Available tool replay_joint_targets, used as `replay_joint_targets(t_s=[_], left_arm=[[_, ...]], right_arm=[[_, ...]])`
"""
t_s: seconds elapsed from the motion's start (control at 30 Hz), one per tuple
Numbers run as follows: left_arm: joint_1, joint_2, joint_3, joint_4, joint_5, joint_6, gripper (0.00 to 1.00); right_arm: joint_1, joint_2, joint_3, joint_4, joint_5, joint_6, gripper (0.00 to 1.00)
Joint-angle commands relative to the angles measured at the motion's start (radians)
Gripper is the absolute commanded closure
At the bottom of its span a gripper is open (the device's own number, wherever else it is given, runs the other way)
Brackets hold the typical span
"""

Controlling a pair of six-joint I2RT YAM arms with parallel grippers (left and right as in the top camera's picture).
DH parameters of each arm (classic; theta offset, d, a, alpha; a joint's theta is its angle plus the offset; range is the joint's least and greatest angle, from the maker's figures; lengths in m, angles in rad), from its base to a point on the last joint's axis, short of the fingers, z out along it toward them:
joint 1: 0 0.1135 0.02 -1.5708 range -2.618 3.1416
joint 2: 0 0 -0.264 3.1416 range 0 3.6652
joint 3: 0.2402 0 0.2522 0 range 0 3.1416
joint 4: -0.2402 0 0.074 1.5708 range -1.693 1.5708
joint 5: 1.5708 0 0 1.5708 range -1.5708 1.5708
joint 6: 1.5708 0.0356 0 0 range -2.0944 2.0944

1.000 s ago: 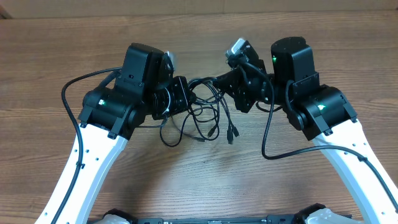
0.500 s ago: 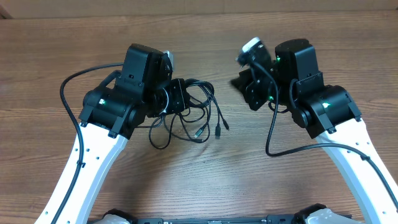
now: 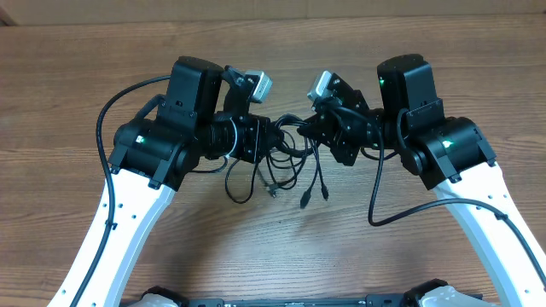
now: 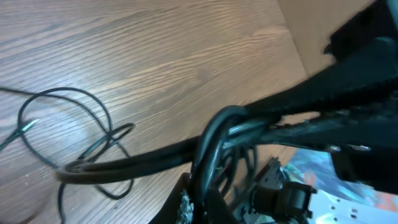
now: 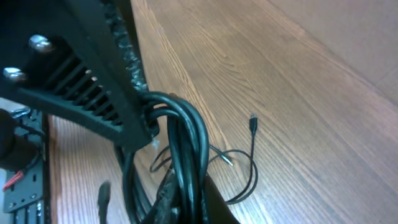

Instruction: Untangle cables

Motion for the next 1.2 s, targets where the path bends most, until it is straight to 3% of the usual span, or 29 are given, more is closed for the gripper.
replay_joint_targets(t_s=[0.0,0.1,0.33,0.57,0.67,0.73,0.8,0.87,1.07,1.17], left_arm=[[-0.001,-0.007,0.003,-0.043,-0.151,-0.106,0.96],[0.0,-0.007,0.003,-0.052,-0.215,-0.187,0.96],[0.018,-0.007,0.003,-0.156,-0.441,-0.539,0.96],[0.02,-0.007,0.003,-0.1,-0.394,-0.565,0.96],[0.02,-0.007,0.003,-0.064,-0.38,-0.646,0.96],[0.02,-0.007,0.003,-0.041,-0.38,-0.653,0.96],[0.018,-0.007,0.003,-0.021,-0.372,-0.576,0.96],[0.018,-0.007,0.003,-0.022,-0.348,-0.418,0.96],[0.018,-0.007,0.003,-0.027,-0.211,-0.081,0.96],[0.018,-0.007,0.003,-0.021,-0.051,0.1,0.96]], right_arm=[[0.005,-0.014,0.014,0.005,-0.009,-0.001,0.96],[0.004,-0.014,0.014,0.008,-0.005,0.005,0.96],[0.004,-0.014,0.014,0.04,0.267,0.263,0.96],[0.004,-0.014,0.014,-0.021,0.487,0.481,0.96],[0.004,-0.014,0.014,-0.094,0.586,0.63,0.96],[0.004,-0.014,0.014,-0.105,0.586,0.635,0.96],[0.004,-0.014,0.014,-0.102,0.577,0.621,0.96],[0.004,-0.014,0.014,-0.092,0.518,0.543,0.95],[0.004,-0.014,0.014,-0.087,0.19,0.253,0.54],[0.004,-0.014,0.014,-0.092,0.093,0.133,0.34]])
